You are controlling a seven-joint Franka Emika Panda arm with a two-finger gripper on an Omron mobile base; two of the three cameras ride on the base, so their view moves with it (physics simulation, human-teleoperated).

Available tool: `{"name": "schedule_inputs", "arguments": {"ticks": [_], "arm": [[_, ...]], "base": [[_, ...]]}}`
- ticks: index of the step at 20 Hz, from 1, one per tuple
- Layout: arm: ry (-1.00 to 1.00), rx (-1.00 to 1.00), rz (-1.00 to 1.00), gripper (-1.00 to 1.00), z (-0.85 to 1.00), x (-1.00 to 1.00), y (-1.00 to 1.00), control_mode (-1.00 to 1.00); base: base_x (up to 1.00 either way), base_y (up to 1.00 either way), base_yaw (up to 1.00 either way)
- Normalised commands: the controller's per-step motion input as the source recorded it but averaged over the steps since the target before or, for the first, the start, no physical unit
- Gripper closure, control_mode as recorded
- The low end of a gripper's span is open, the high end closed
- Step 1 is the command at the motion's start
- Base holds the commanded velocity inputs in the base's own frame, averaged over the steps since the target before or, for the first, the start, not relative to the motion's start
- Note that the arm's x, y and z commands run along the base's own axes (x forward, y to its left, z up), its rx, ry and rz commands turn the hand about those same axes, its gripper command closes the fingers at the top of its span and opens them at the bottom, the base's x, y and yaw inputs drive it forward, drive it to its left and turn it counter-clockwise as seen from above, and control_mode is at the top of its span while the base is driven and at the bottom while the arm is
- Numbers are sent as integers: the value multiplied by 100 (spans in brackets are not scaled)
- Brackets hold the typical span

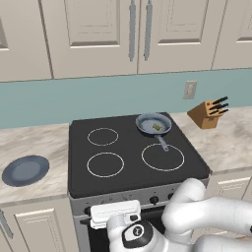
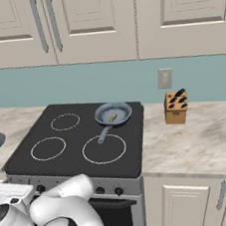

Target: Pick up the butter stick and place it in the pan. Then turn on the burner for the pan.

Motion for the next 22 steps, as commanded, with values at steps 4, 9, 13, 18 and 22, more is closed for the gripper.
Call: {"name": "schedule_inputs", "arguments": {"ticks": [4,9,13,18,22], "arm": [[0,0,0,-100,-15,0,0,-100],[0,0,0,-100,-19,0,0,-100],[0,0,0,-100,-25,0,0,-100],[0,0,0,-100,-22,0,0,-100],[0,0,0,-100,-18,0,0,-100]], "base": [[0,0,0],[0,0,0],[0,0,0],[0,0,0],[0,0,0]]}}
